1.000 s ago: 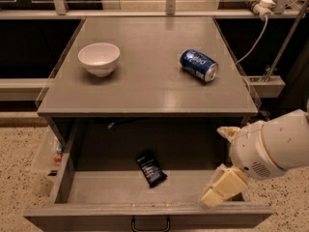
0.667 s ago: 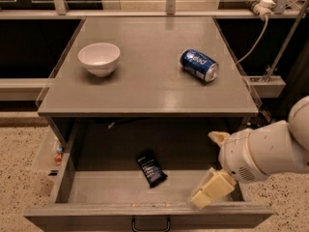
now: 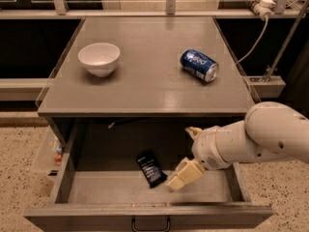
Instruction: Pick rxbar blueberry from top drawer and place on counter
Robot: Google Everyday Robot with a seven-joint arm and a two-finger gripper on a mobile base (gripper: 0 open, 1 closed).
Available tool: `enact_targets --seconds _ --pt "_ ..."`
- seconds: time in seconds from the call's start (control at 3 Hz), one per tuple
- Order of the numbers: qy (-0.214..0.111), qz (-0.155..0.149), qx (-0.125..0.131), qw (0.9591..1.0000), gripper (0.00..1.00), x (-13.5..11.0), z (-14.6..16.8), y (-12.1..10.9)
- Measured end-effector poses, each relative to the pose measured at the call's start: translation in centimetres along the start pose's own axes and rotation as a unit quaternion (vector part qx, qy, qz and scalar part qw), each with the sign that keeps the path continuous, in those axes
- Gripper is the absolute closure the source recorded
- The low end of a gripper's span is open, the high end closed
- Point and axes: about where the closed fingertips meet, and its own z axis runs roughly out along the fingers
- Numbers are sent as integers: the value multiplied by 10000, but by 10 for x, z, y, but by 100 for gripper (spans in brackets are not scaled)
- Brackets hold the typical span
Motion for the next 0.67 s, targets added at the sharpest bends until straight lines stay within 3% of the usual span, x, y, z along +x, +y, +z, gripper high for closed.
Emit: enact_targets --seconds 0.33,0.67 --pt "-24 24 -9 10000 0 2 5 -2" --pt "18 138 142 9998 0 8 8 -5"
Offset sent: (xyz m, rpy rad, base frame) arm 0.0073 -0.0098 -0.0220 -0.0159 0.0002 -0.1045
